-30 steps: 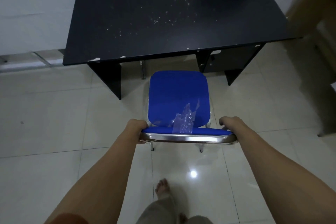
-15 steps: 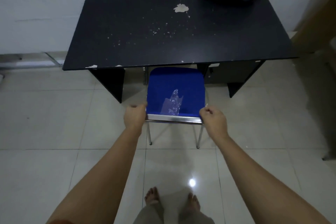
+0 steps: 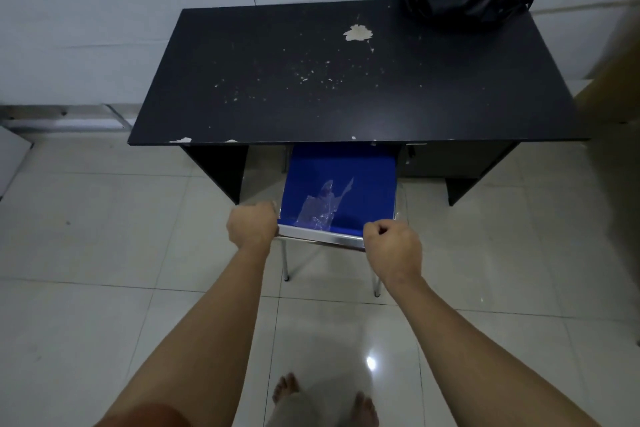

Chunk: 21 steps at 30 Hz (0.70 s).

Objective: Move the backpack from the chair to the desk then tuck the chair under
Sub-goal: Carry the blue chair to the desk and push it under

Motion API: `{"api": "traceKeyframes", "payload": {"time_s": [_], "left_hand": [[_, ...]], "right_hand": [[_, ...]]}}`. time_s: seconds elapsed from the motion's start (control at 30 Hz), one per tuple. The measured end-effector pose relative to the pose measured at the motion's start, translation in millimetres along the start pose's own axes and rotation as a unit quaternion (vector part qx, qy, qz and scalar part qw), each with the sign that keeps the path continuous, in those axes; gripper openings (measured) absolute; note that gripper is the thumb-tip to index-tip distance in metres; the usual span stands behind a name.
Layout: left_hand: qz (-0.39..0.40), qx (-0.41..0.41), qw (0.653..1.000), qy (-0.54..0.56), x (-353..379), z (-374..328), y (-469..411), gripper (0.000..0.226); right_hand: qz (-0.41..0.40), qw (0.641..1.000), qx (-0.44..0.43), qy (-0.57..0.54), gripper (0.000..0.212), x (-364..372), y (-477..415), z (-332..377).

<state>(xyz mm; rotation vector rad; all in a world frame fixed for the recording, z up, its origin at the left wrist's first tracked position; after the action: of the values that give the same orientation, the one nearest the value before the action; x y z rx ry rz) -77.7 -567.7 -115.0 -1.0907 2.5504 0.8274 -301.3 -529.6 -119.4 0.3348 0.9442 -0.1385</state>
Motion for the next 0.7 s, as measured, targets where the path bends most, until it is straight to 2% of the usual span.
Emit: {"api": "traceKeyframes", "payload": {"time_s": [0.23,0.37,0.53,0.7], "left_hand": [[-0.005,-0.025,1.0,0.006,-4.4,-23.5,-38.0,0.018],[0.026,-0.033,0.999,-0.019,-8.8,-28.6,-49.1,0.02],[0.075,-0.003,0.997,-0.022,-20.7,-19.5,-48.5,0.018],[0.049,0.014,0.999,-0.017,-32.9,-4.7,-37.8,0.024]], "right_hand": [[-0.001,1.0,0.003,0.009,0.033,18.7,-3.3,31.9],[0.005,1.0,0.008,0.006,0.033,23.3,-2.2,39.7],[0.02,1.0,0.01,-0.001,0.033,24.2,2.5,37.7],[0.03,1.0,-0.007,-0.001,0.036,21.9,7.1,36.8]]}}
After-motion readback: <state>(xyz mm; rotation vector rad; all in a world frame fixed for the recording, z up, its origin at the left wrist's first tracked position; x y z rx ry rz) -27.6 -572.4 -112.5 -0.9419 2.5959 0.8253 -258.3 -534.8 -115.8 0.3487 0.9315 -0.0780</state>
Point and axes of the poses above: each hand's wrist, its own y-axis away from the middle knuckle, its own x-axis out of the palm, z = x × y, the point moved 1 cm from there along -y, towards the middle knuckle, and after that the axes turned 15 degrees about y, right-handed, at the moved point
